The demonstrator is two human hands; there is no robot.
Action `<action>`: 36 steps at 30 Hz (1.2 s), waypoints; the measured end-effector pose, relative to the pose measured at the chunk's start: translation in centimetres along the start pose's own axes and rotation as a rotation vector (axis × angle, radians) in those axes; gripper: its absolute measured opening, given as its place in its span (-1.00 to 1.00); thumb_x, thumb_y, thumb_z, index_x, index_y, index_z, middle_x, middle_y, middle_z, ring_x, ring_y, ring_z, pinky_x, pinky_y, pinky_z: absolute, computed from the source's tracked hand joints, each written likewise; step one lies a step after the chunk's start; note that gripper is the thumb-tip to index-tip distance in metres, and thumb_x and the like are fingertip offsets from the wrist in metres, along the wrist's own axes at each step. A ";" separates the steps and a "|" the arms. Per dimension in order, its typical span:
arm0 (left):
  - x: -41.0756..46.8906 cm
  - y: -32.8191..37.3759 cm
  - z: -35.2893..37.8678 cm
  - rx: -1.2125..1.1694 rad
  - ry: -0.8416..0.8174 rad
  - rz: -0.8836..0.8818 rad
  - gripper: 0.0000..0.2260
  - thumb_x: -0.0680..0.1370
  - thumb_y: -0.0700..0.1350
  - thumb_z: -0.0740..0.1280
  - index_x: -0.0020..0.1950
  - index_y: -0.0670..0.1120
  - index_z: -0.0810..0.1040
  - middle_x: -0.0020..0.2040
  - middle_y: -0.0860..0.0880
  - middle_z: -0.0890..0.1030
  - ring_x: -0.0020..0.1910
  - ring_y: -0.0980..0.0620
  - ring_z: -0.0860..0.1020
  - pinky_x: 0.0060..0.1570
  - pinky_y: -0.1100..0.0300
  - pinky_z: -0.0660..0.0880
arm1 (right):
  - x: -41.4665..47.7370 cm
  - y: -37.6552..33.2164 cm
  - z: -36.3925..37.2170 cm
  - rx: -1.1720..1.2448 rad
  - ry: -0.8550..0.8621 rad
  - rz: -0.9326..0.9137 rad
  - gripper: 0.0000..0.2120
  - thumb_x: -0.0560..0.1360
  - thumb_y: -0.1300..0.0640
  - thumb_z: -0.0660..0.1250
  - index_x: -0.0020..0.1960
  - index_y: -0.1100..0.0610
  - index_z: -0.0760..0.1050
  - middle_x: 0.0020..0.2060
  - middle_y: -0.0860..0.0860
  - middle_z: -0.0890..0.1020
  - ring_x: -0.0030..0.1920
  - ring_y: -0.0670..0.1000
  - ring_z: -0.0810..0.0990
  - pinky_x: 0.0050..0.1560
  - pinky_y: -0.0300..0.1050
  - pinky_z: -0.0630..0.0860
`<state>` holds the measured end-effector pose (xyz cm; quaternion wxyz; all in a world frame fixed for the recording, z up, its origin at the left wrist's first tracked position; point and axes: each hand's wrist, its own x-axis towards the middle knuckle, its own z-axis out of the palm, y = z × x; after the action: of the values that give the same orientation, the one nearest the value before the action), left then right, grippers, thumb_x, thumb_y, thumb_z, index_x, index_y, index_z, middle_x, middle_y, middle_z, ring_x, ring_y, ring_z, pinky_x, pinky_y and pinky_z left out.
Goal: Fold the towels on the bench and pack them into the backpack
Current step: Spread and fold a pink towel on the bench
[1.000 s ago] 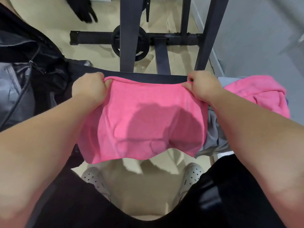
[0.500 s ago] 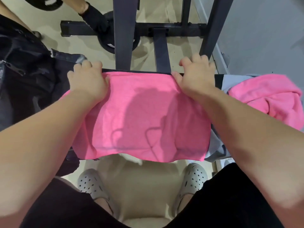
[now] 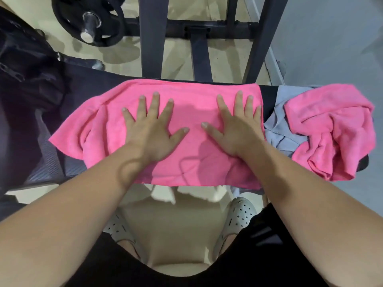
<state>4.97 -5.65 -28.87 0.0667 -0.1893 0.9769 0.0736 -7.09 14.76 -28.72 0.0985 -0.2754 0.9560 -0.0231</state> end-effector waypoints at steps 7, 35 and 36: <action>0.9 0.7 -0.3 -0.016 -0.010 0.020 -0.22 0.52 0.48 -0.05 0.65 0.12 -0.06 0.67 -0.08 -0.11 0.62 -0.25 -0.14 0.47 -0.44 -0.16 | 0.7 1.6 -0.2 -0.035 -0.032 -0.025 0.00 0.33 -0.67 -0.13 0.63 -0.19 -0.19 0.61 0.25 -0.20 0.58 0.37 -0.26 0.52 0.39 -0.25; -6.3 -12.4 -5.7 -0.223 0.257 -0.333 -0.71 0.47 0.08 0.42 -0.10 -0.14 0.53 -0.13 -0.16 0.57 -0.08 -0.23 0.50 -0.18 0.01 0.39 | -2.6 -11.7 1.1 -0.070 -0.028 -0.378 -0.19 0.48 -0.51 -0.19 0.63 -0.17 -0.07 0.65 0.05 -0.08 0.62 0.23 -0.16 0.52 0.41 -0.19; -6.3 -12.2 -6.0 -0.392 0.271 -0.370 -0.73 0.44 0.05 0.46 -0.14 -0.12 0.50 -0.18 -0.10 0.56 -0.14 -0.14 0.50 -0.23 0.06 0.37 | -2.7 -11.9 1.1 -0.036 -0.011 -0.371 -0.20 0.50 -0.49 -0.16 0.63 -0.14 0.00 0.64 0.08 -0.02 0.62 0.24 -0.11 0.53 0.41 -0.16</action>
<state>14.80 -15.53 -23.46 -0.0898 -0.3813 0.8930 0.2216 1.53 6.11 -28.12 0.0927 -0.4487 0.8886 -0.0222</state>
